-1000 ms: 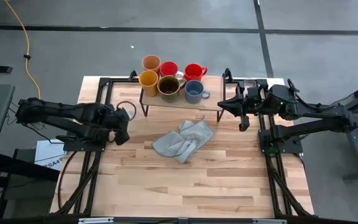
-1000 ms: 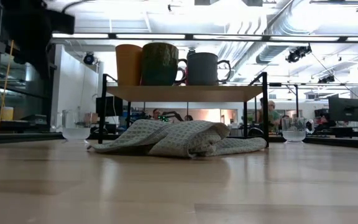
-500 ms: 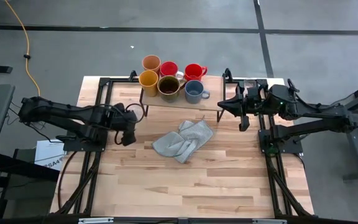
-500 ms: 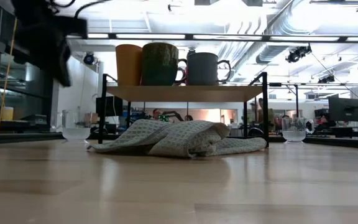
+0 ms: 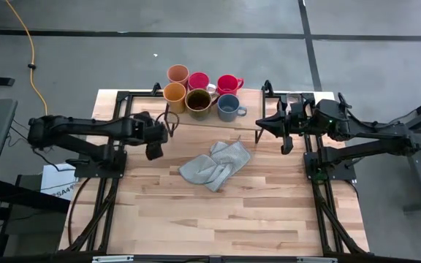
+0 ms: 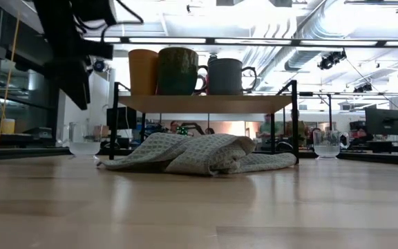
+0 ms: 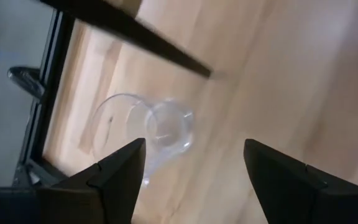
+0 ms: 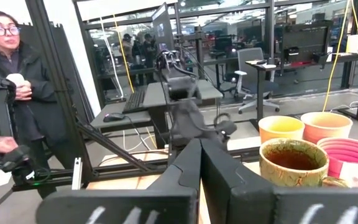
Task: Stack small to large cups/mugs on shelf
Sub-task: Put the left transparent mug on the shelf
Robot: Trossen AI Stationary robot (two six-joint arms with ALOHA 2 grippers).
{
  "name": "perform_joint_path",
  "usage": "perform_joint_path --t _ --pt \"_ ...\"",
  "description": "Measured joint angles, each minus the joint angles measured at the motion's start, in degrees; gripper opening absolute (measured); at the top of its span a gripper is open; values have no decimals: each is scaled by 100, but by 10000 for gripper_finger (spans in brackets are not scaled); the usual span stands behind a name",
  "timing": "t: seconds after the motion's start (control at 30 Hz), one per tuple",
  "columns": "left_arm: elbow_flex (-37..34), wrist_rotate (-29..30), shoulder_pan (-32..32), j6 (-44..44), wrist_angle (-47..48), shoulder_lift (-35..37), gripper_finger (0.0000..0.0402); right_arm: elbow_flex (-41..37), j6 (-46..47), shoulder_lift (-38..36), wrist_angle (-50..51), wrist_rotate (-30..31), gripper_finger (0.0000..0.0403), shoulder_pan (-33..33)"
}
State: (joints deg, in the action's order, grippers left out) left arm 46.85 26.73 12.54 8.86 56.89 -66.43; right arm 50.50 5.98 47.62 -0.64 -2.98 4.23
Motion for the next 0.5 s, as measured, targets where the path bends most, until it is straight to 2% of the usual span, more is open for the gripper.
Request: perform_joint_path --t 0.23,0.5 --pt "0 -309 808 -615 11 -502 259 0 0 0 -2 0 0 0" --pt "-4 -623 1415 -962 -12 -858 259 0 0 0 -3 0 0 0"
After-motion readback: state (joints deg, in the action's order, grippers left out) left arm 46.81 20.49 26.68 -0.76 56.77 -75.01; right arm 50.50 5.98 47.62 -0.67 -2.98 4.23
